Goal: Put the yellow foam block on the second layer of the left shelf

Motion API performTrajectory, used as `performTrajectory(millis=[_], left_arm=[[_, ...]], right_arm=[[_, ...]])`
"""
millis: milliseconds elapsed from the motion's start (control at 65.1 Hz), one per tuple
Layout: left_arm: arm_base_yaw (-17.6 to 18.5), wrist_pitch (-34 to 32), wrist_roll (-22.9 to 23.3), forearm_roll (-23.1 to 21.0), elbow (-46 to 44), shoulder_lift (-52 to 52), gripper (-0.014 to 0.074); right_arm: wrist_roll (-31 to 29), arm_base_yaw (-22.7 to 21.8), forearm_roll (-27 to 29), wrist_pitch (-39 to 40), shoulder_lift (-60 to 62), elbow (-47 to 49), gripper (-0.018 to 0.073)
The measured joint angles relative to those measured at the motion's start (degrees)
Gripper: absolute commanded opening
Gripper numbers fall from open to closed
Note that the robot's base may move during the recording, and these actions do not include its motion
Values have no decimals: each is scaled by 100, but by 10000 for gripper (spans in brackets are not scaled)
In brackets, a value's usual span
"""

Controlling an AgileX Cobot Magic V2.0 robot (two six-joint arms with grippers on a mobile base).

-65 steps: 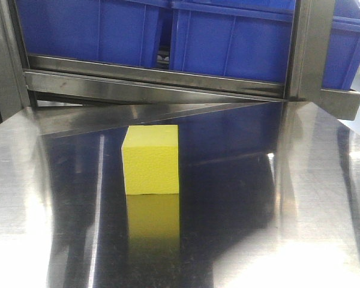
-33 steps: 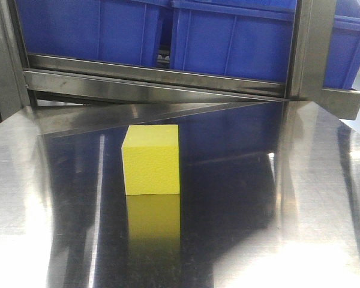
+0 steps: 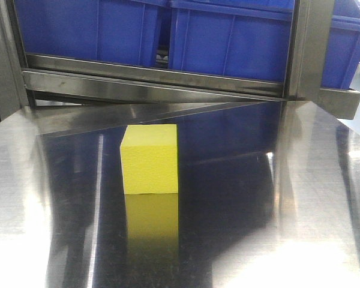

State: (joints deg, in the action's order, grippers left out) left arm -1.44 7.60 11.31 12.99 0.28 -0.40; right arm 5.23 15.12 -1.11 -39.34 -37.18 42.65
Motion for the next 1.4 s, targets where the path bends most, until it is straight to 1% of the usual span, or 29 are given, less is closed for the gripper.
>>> performTrajectory(millis=[169,246,322,461,614,691,844,1059,1305,1397], left_arm=[[0,0,0,0,0,0,136],[0,0,0,0,0,0,136],[0,0,0,0,0,0,136],[0,0,0,0,0,0,136],[0,0,0,0,0,0,136],[0,0,0,0,0,0,136],[0,0,0,0,0,0,136],[0,0,0,0,0,0,136],[0,0,0,0,0,0,136],[0,0,0,0,0,0,136]], right_arm=[[0,817,0,-757,-1128,883,624],[210,1254,0,-1061,-1715,1347,624],[674,1686,0,-1245,-2315,1766,624],[1615,2365,-53,-1303,-3325,2477,624],[2317,2983,-247,-1317,-4396,3248,624],[2598,3204,-352,-1340,-4824,3563,624],[3251,3484,-660,-1468,-5605,4157,624],[3917,3545,-893,-1584,-6228,4476,624],[4322,3554,-1105,-1584,-6657,4503,624],[4358,3554,-1126,-1529,-6775,4516,624]])
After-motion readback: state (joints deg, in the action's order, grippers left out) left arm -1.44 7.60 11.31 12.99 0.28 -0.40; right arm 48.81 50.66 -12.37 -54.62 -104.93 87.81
